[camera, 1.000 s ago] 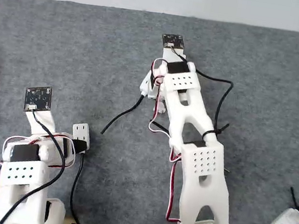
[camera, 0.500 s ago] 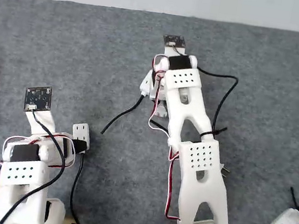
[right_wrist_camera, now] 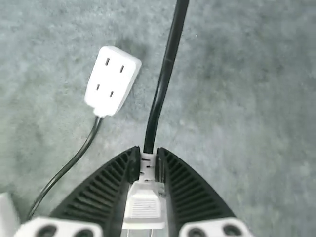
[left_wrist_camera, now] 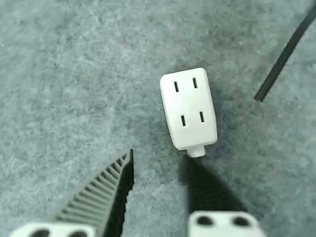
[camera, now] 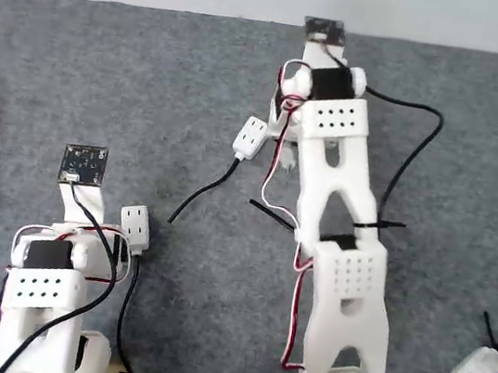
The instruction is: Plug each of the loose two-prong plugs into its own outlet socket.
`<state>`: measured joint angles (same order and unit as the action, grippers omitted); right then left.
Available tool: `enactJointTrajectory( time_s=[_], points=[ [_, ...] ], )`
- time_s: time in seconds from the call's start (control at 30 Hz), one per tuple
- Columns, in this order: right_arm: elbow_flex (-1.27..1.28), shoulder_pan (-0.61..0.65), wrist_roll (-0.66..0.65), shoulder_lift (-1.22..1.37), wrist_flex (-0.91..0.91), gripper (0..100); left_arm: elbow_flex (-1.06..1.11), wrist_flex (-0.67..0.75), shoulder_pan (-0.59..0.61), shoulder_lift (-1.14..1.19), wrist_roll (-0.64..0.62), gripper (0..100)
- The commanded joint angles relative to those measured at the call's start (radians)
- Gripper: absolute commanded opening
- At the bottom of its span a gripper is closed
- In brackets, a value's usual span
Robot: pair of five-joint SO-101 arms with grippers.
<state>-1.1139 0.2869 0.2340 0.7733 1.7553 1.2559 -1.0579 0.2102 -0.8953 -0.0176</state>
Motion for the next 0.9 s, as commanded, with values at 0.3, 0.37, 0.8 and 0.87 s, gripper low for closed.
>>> enactJointTrajectory(
  time_s=[0.3, 0.37, 0.8, 0.87],
  points=[
    [0.555, 0.251, 0.023, -0.713, 0.012, 0.8, -0.025, -0.075, -0.051, 0.009, 0.063, 1],
    [0.647, 0.285, -0.002, -0.799, -0.036, 0.8, -0.039, -0.072, -0.052, 0.058, 0.068, 1],
    [1.375, 0.503, -0.106, -1.257, -0.499, 0.8, -0.222, -0.046, -0.020, 0.470, 0.356, 1],
    [1.445, 0.518, -0.120, -1.270, -0.550, 0.8, -0.186, -0.049, -0.026, 0.414, 0.408, 1]
  ],
)
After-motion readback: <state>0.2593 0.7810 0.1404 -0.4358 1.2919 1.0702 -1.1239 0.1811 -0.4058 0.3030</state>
